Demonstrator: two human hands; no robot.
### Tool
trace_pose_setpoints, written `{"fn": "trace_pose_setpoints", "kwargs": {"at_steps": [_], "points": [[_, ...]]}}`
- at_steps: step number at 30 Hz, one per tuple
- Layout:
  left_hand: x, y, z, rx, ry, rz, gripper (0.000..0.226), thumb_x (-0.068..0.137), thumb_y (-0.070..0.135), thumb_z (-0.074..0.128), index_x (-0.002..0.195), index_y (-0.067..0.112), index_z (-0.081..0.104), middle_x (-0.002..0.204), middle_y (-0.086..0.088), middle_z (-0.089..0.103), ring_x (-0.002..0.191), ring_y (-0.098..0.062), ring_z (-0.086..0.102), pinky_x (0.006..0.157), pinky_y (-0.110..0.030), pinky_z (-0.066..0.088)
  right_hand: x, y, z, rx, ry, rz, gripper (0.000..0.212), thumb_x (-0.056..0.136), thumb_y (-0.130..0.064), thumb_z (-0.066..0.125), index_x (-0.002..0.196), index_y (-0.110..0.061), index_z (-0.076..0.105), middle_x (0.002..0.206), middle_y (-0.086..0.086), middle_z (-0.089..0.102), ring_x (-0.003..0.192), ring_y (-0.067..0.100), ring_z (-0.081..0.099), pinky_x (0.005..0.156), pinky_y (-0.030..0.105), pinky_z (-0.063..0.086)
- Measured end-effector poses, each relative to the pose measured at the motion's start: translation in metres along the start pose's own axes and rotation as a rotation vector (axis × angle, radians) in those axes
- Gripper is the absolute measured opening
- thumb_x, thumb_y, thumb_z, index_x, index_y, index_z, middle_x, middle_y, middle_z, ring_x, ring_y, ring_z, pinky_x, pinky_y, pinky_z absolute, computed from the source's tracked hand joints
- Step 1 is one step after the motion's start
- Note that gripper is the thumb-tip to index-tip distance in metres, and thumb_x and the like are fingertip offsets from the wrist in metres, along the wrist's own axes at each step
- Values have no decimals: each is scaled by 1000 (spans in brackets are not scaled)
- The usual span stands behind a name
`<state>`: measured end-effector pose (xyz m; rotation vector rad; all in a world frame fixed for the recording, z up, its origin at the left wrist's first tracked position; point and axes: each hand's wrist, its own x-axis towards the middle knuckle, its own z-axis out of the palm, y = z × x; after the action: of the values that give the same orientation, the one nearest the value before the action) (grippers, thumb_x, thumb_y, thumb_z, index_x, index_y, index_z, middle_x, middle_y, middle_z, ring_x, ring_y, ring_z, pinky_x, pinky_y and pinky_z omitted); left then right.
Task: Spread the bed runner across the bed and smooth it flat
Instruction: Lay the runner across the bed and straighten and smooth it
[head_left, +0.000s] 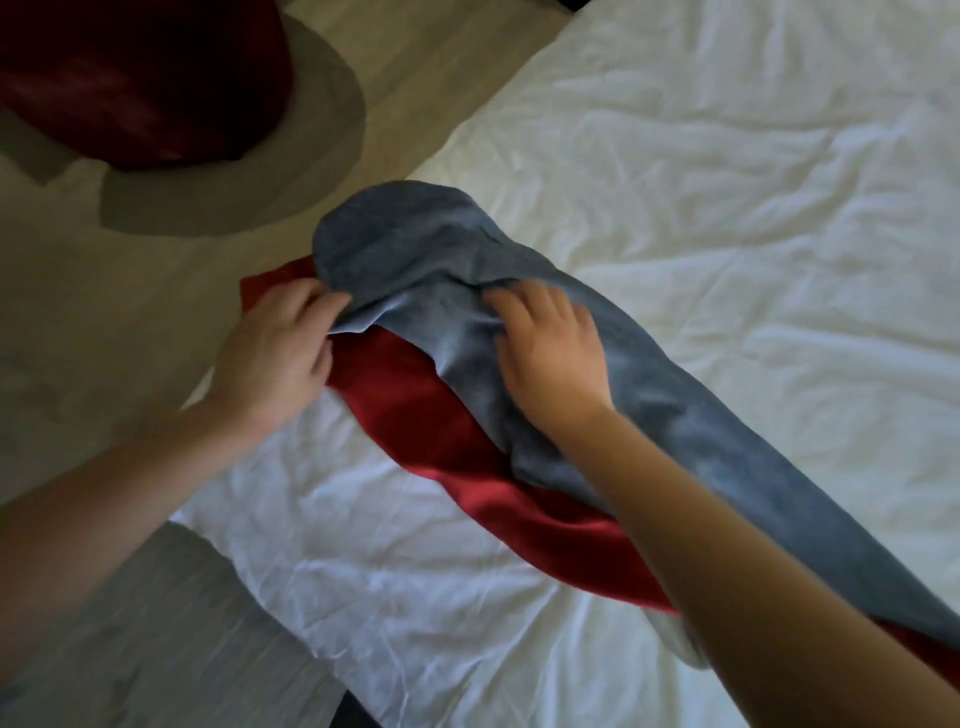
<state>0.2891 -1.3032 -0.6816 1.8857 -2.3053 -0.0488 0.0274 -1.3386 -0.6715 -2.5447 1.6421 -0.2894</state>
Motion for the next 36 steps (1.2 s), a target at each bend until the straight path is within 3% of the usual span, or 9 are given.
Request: {"fn": "trace_pose_setpoints", "kwargs": {"at_steps": [4,8,11,14,17,23,29,33,36], "points": [[-14,35,14,-62,-41,357,34,81,13,61,114,5,66,115,-17,61,101,-31,59,82,-42,51,-96,-3,2,75,-67,-96,32,84,-32,57,112,-18,63,104,4,61,91,26,59,79,35,46],[-29,70,37,-78,-350,635,69,77,52,68,133,13,54,141,-10,49,130,-25,47,106,-39,39,-157,3,1,61,-178,-60,43,82,-43,57,115,-18,66,110,4,64,99,23,60,89,36,48],[-31,87,50,-20,-398,746,63,82,42,67,137,16,50,145,-10,45,135,-23,41,108,-35,37,-182,10,2,-5,-210,-50,41,80,-40,58,111,-17,69,114,8,65,97,26,64,83,37,52],[-24,89,54,16,-314,788,59,71,11,79,127,15,60,134,-9,57,124,-21,54,98,-31,47,-190,15,7,-66,-250,-68,45,66,-27,80,109,-16,72,109,9,69,92,25,68,77,34,56],[-21,81,54,51,-290,834,61,65,10,84,122,16,64,131,-5,60,119,-18,58,96,-28,50,-174,10,13,-17,-223,33,59,44,-4,89,100,-13,75,97,8,72,81,24,70,61,28,57],[-4,25,37,80,-173,789,61,51,-2,89,109,3,70,115,-14,68,102,-27,68,81,-41,57,-114,-37,23,209,15,202,49,55,10,80,101,-7,74,90,8,73,72,26,70,58,30,57],[8,-13,23,137,-141,703,35,73,-4,69,107,-4,68,113,-22,67,99,-34,68,79,-48,56,-86,-79,32,308,-57,255,42,58,10,73,96,-9,74,82,8,71,67,28,66,53,32,54],[-19,20,25,11,-146,647,40,82,1,55,121,6,64,123,-17,63,107,-32,65,86,-42,54,-122,-75,30,197,53,176,41,69,1,71,107,-16,69,95,5,67,85,23,63,73,34,53],[-49,64,24,-106,-91,743,34,92,13,50,122,17,65,117,-13,67,101,-28,65,80,-37,55,-171,-59,21,135,108,166,28,69,-1,70,91,-18,64,79,1,55,69,21,53,67,32,42]]}}
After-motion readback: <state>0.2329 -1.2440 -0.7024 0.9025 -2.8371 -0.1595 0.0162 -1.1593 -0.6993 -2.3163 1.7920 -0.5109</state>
